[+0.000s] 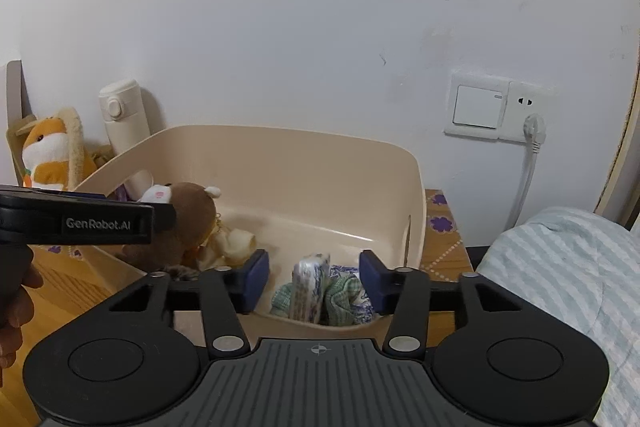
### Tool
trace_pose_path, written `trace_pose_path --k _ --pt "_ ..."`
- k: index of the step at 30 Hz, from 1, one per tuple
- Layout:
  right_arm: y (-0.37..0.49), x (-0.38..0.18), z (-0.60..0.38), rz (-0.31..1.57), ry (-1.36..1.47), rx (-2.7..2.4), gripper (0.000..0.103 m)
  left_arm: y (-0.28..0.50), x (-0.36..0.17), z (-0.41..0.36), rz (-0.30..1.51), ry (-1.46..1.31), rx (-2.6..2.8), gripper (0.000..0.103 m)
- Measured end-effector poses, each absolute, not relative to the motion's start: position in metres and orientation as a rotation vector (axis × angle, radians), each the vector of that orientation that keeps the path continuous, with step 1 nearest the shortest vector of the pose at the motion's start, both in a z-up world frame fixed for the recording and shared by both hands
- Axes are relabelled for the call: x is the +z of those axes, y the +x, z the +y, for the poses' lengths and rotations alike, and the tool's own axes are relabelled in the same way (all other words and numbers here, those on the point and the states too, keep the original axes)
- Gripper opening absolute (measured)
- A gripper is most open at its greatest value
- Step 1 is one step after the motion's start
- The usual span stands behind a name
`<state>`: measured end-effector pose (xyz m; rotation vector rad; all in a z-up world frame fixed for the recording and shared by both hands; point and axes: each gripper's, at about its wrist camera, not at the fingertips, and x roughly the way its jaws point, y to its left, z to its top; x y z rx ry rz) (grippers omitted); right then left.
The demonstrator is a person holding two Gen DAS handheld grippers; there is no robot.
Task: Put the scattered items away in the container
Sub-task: 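Carry the monkey and packet into the basket and open both tools, then withdraw both open tools from the basket toward the remaining items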
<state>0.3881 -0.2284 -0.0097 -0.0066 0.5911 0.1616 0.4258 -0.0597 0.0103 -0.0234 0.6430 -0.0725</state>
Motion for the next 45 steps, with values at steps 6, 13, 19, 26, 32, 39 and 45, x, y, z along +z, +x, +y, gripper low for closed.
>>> trace_pose_path --k 6,13,19,26,32,39,45 --pt "0.374 -0.004 -0.231 0.574 0.002 0.158 0.067 0.411 0.017 -0.053 0.634 -0.036 -0.078 0.082" --pt "0.352 0.007 -0.233 0.546 0.007 0.162 0.075 0.395 0.028 -0.043 0.605 -0.045 -0.08 0.082" --pt "0.325 0.017 -0.239 0.516 0.021 0.169 0.077 0.357 0.038 -0.037 0.544 -0.022 -0.103 0.083" --pt "0.284 0.021 -0.244 0.476 0.027 0.186 0.086 0.308 0.035 -0.033 0.514 0.068 -0.143 0.083" --pt "0.252 0.018 -0.239 0.479 -0.013 0.214 0.087 0.279 0.023 -0.027 0.525 0.131 -0.165 0.083" --pt "0.23 -0.003 -0.227 0.528 -0.083 0.251 0.088 0.262 -0.005 -0.019 0.563 0.217 -0.147 0.084" --pt "0.216 -0.027 -0.222 0.575 -0.14 0.262 0.09 0.256 -0.027 -0.009 0.609 0.227 -0.14 0.083"
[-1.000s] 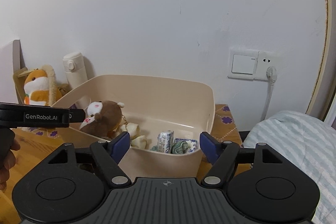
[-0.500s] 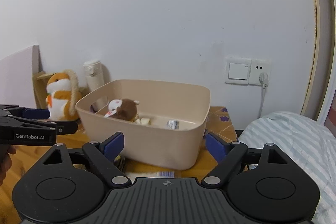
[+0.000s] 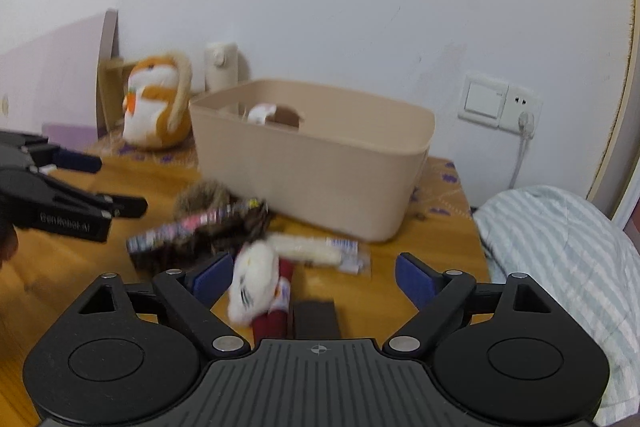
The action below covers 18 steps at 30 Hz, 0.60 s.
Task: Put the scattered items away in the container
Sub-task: 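Withdraw both open tools from the basket toward the remaining items, then grasp the colourful printed box with the left tool while the right tool grasps the black box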
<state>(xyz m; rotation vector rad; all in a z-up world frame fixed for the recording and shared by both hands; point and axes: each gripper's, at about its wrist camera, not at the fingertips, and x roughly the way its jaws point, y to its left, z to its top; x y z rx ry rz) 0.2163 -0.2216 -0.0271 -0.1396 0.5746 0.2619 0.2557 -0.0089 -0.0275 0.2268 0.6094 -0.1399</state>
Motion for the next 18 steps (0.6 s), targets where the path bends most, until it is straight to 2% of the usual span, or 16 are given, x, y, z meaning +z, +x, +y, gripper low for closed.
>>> trace_pose_path --k 18 --pt "0.223 -0.071 -0.233 0.665 -0.159 0.169 0.09 0.264 -0.065 0.013 0.698 0.196 -0.112 0.083"
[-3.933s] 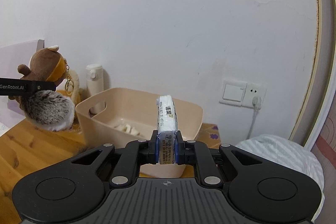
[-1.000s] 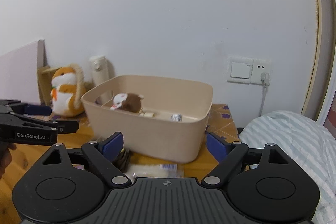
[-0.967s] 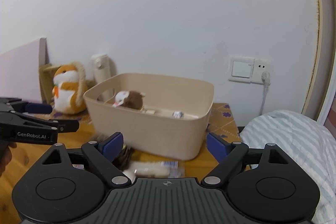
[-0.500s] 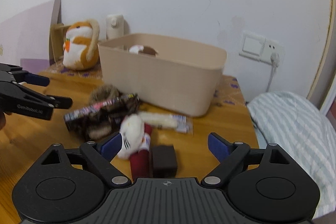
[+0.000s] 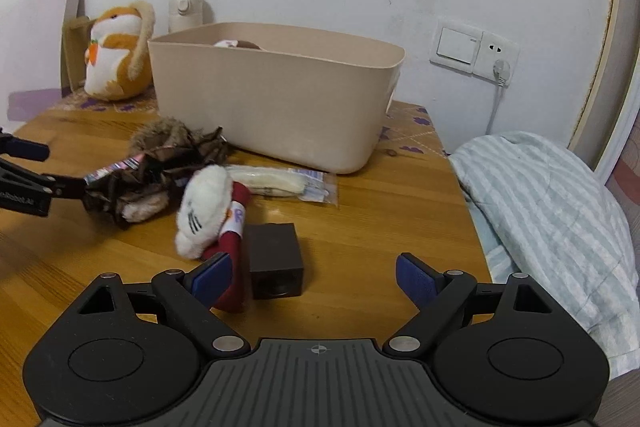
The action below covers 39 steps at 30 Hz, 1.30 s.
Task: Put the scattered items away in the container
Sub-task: 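Grasp the colourful printed box with the left tool while the right tool grasps the black box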
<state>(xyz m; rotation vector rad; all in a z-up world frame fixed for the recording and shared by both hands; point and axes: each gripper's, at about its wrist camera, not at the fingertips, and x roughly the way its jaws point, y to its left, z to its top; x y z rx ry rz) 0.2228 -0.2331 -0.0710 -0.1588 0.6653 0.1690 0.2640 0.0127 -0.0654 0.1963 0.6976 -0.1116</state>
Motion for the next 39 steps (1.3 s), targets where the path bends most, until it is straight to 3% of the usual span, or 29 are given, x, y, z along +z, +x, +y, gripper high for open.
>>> trace_pose_path --k 13,27,34,37,39 --pt "0.243 -0.085 -0.233 0.699 -0.17 0.163 0.089 0.285 -0.075 0.004 0.707 0.198 -0.131 0.083" --pt "0.258 -0.098 -0.225 0.72 -0.148 0.183 0.08 0.304 -0.085 -0.002 0.709 0.18 -0.174 0.083" --pt "0.261 -0.1 -0.222 0.725 -0.132 0.198 0.07 0.306 -0.084 -0.004 0.72 0.132 -0.233 0.056" --pt "0.261 -0.099 -0.22 0.726 -0.121 0.208 0.057 0.306 -0.083 -0.006 0.724 0.114 -0.255 0.043" --pt "0.26 -0.099 -0.219 0.724 -0.115 0.217 0.041 0.305 -0.083 -0.008 0.721 0.116 -0.253 0.041"
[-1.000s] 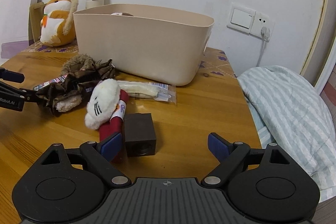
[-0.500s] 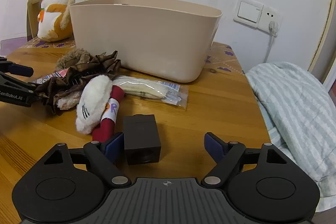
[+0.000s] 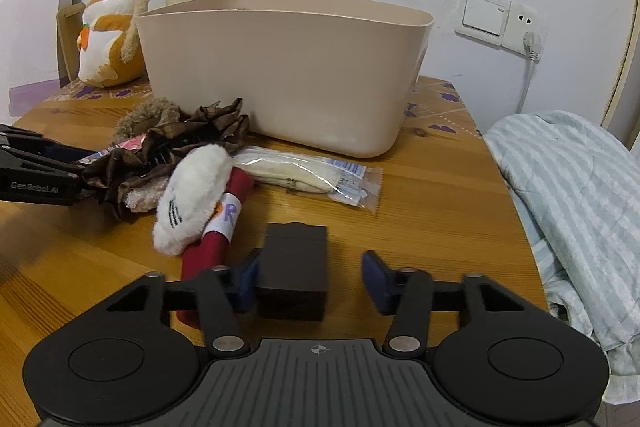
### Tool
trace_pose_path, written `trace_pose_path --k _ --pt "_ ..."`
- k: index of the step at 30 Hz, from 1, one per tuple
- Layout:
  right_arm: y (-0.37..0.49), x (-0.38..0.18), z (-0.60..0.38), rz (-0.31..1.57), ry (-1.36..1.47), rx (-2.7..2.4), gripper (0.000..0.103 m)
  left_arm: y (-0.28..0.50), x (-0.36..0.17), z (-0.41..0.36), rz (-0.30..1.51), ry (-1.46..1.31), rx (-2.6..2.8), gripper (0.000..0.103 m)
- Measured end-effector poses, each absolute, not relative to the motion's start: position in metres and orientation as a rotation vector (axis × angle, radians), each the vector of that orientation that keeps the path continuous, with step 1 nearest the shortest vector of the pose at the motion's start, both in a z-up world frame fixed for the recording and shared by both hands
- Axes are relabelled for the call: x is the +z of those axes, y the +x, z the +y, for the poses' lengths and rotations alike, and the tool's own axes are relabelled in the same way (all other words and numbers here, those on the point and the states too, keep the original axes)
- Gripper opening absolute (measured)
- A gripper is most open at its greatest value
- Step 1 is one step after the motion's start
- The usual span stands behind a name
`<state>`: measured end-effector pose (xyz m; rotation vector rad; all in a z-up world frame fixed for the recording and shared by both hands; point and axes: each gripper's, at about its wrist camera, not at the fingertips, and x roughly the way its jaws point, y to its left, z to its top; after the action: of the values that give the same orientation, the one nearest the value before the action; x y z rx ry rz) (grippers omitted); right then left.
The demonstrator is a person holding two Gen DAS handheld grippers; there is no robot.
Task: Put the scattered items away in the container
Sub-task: 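Grasp the colourful printed box with the left tool while the right tool grasps the black box, then lift both boxes and carry them over the basket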
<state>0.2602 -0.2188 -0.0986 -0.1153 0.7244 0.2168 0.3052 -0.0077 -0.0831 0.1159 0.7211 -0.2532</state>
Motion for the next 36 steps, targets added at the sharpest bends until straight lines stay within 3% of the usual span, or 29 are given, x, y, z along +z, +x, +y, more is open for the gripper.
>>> trace_pose_path --k 3,4,36 --pt "0.258 -0.098 -0.217 0.727 -0.113 0.224 0.029 0.301 -0.082 -0.008 0.721 0.115 -0.261 0.032" --pt "0.257 -0.098 -0.216 0.727 -0.115 0.222 0.029 0.299 -0.082 -0.008 0.722 0.114 -0.264 0.023" --pt "0.204 -0.038 -0.232 0.591 -0.075 0.204 0.029 0.233 -0.024 -0.002 0.574 0.123 -0.284 0.023"
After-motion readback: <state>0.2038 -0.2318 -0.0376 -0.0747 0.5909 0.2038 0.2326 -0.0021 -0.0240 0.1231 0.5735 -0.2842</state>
